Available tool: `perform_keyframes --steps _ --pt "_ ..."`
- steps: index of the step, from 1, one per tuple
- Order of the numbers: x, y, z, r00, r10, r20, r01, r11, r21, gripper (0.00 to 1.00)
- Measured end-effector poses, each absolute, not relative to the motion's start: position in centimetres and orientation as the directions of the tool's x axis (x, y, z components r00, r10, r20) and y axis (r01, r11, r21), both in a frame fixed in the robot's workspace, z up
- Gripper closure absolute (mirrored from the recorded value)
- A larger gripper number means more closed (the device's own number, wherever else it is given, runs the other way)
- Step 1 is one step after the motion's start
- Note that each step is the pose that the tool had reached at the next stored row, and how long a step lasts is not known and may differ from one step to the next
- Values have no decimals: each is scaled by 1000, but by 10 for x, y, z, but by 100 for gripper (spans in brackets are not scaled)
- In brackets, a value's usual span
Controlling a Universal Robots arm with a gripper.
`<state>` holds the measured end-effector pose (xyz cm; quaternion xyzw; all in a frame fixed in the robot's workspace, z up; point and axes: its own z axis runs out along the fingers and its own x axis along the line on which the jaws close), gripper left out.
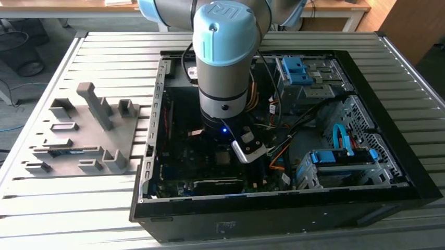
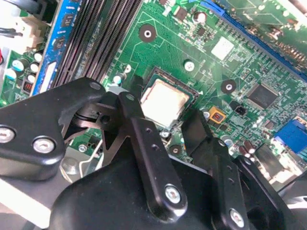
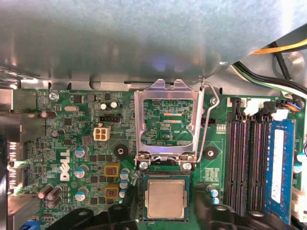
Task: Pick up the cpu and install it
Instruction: 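Place the cpu into insertion slot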
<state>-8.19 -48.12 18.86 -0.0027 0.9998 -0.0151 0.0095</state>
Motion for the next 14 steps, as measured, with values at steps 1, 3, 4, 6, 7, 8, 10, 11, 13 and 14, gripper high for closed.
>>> perform_keyframes --steps 1,3,4,6,7,8,10,11,13,14 --pt "-82 -481 189 -1000 -6 -19 -5 1000 -30 40" --pt "-82 -481 189 -1000 -6 -18 -5 1000 -31 40" --pt "-82 -481 189 -1000 -6 -18 -5 1000 -31 40" --pt "-82 -481 190 -1000 -6 -19 -5 1000 -31 40" --pt "-82 -481 190 -1000 -6 -19 -5 1000 -31 40" --pt "-83 -481 190 -1000 -6 -19 -5 1000 -30 40" --pt "-83 -481 190 -1000 -6 -19 -5 1000 -30 40" --pt "-83 -481 190 -1000 -6 -19 -5 1000 -31 40" --pt "-83 -481 190 -1000 -6 -19 -5 1000 -30 40" --pt "-83 -481 190 -1000 -6 -19 -5 1000 -30 40"
